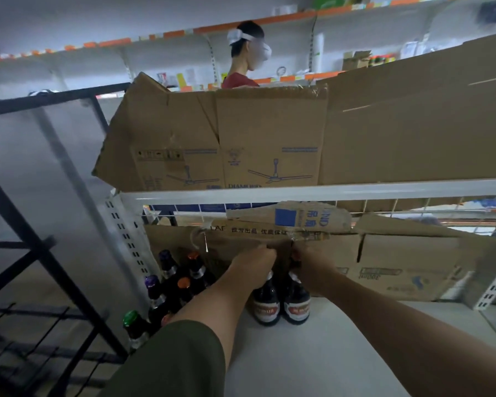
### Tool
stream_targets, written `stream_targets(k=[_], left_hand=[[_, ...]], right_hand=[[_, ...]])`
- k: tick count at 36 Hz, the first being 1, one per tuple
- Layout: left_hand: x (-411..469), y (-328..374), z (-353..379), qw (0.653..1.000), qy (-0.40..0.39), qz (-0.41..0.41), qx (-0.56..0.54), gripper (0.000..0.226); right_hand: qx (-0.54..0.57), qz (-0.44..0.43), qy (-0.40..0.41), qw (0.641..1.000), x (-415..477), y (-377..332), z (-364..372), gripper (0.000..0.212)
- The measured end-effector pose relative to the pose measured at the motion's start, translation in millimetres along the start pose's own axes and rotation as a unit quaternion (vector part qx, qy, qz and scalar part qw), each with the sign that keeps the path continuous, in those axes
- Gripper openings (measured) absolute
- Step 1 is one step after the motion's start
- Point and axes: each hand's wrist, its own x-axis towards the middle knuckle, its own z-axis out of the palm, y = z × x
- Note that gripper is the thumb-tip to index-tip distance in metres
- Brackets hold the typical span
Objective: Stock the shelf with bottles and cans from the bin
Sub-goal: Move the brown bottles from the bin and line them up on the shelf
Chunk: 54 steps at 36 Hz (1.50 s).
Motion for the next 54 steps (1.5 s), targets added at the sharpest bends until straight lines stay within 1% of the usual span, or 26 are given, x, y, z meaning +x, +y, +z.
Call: stream_targets(k=[3, 6, 10, 15, 19, 24, 25, 28, 30, 33, 36, 38, 42, 47, 50, 54], left_hand=[[3, -5, 1, 1.000, 0.011, 0.005, 0.005, 0.025], [7, -11, 4, 1.000, 0.023, -0.004, 0.002, 0.025], [13, -10, 6, 1.000, 0.011, -0.011, 0.003, 0.022], [17, -12, 5, 1.000, -0.002, -0.013, 0.002, 0.020], [16, -12, 6, 1.000, 0.002, -0.008, -0.014, 0.020], [16, -14, 4, 1.000, -0.007, -0.004, -0.015, 0.021], [16, -15, 3, 1.000, -0.010, -0.005, -0.015, 0.020], [18, -15, -1, 1.000, -0.021, -0.002, -0.012, 0.020], [17, -14, -3, 1.000, -0.023, -0.001, -0.011, 0.022], [17, -11, -5, 1.000, -0.022, -0.004, -0.012, 0.024], [16, -9, -5, 1.000, -0.022, -0.014, -0.014, 0.021], [15, -8, -5, 1.000, -0.022, -0.017, -0.014, 0.021], [13, -9, -8, 1.000, -0.024, -0.011, -0.006, 0.021], [11, -7, -10, 0.999, -0.031, -0.013, 0.000, 0.022], [12, -4, -9, 0.999, -0.035, -0.024, -0.007, 0.018], [12, -2, -7, 0.999, -0.030, -0.034, -0.011, 0.018]], right_hand=[[-0.002, 0.008, -0.003, 1.000, -2, 0, 1, 0.051], [0.018, 0.010, 0.012, 1.000, -4, -1, 3, 0.056], [0.032, 0.011, 0.034, 0.999, -6, -2, 6, 0.050], [0.029, 0.002, 0.044, 0.999, -7, -6, 5, 0.046], [0.023, -0.001, 0.049, 0.999, -6, -9, 5, 0.056], [0.024, 0.001, 0.044, 0.999, -4, -7, 6, 0.039], [0.025, -0.003, 0.043, 0.999, -4, -6, 6, 0.040], [0.021, -0.016, 0.038, 0.999, -5, -4, 5, 0.057], [0.019, -0.021, 0.036, 0.999, -6, -3, 5, 0.064], [0.033, -0.021, 0.027, 0.999, -5, -3, 2, 0.062], [0.030, -0.014, 0.021, 0.999, -5, -4, -1, 0.055], [0.027, -0.010, 0.019, 0.999, -6, -6, -1, 0.054], [0.005, -0.005, 0.024, 1.000, -9, -7, 0, 0.061], [0.013, -0.011, 0.027, 0.999, -12, -5, -1, 0.072], [0.015, -0.002, 0.034, 0.999, -12, -8, 0, 0.068], [0.015, 0.007, 0.038, 0.999, -11, -11, 3, 0.056]])
